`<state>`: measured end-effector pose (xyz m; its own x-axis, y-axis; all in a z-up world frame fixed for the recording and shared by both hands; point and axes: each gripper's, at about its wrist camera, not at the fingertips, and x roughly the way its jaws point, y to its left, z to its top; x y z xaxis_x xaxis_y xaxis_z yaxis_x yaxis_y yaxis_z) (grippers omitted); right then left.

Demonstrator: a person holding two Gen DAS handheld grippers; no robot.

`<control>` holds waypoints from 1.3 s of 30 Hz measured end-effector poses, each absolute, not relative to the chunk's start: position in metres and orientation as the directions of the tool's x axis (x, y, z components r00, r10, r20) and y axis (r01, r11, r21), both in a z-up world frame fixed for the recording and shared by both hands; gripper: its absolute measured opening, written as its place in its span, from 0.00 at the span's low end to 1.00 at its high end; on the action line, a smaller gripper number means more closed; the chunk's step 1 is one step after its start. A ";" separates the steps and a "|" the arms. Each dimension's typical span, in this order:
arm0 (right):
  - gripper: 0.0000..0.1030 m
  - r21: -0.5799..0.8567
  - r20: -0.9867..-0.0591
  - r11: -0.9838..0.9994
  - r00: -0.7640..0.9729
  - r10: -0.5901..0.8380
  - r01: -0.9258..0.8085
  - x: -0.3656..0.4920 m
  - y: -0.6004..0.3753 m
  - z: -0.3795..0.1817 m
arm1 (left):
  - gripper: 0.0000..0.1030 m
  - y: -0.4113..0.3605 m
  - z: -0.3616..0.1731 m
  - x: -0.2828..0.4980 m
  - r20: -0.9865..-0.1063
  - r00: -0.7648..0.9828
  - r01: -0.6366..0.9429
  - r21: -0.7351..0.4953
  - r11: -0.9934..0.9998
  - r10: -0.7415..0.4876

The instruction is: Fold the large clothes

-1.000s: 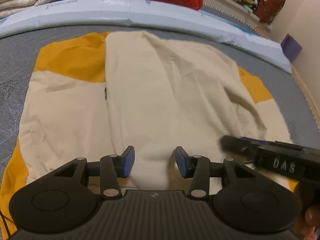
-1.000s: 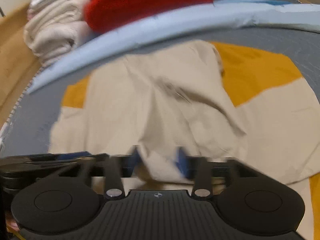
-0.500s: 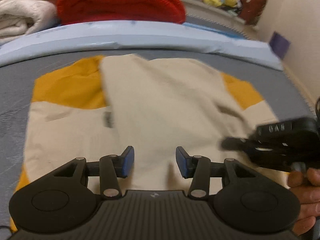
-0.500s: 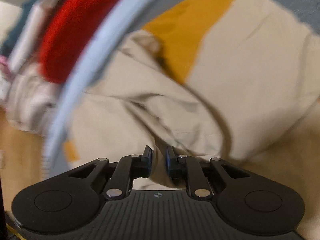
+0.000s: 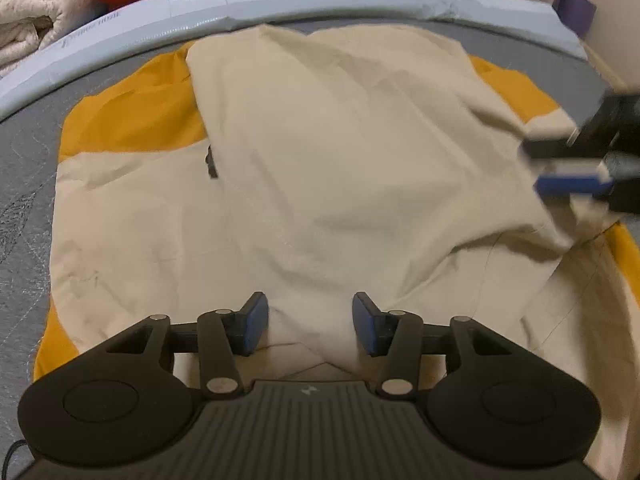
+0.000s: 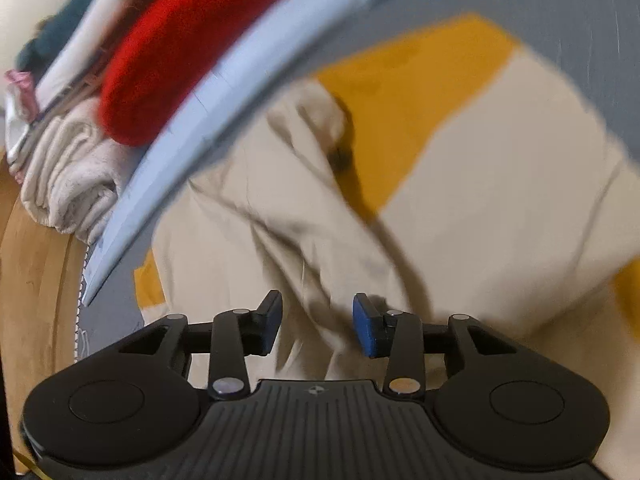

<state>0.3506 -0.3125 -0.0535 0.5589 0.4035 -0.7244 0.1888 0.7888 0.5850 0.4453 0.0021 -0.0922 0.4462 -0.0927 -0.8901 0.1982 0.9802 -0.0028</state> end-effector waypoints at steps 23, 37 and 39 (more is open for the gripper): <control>0.34 0.371 -0.630 0.925 0.753 0.192 0.075 0.332 -0.316 0.010 | 0.53 0.024 -0.017 0.412 -0.782 0.584 0.211 -0.115 0.971 -0.219; 0.35 0.218 -0.169 0.976 0.984 0.057 -0.019 0.122 -0.347 0.173 | 0.53 0.089 0.148 0.239 -0.428 0.892 0.133 -0.063 0.989 -0.147; 0.35 0.216 -0.165 0.976 0.985 0.046 -0.010 0.081 -0.355 0.188 | 0.53 0.095 0.173 0.199 -0.412 0.899 0.143 -0.046 0.989 -0.150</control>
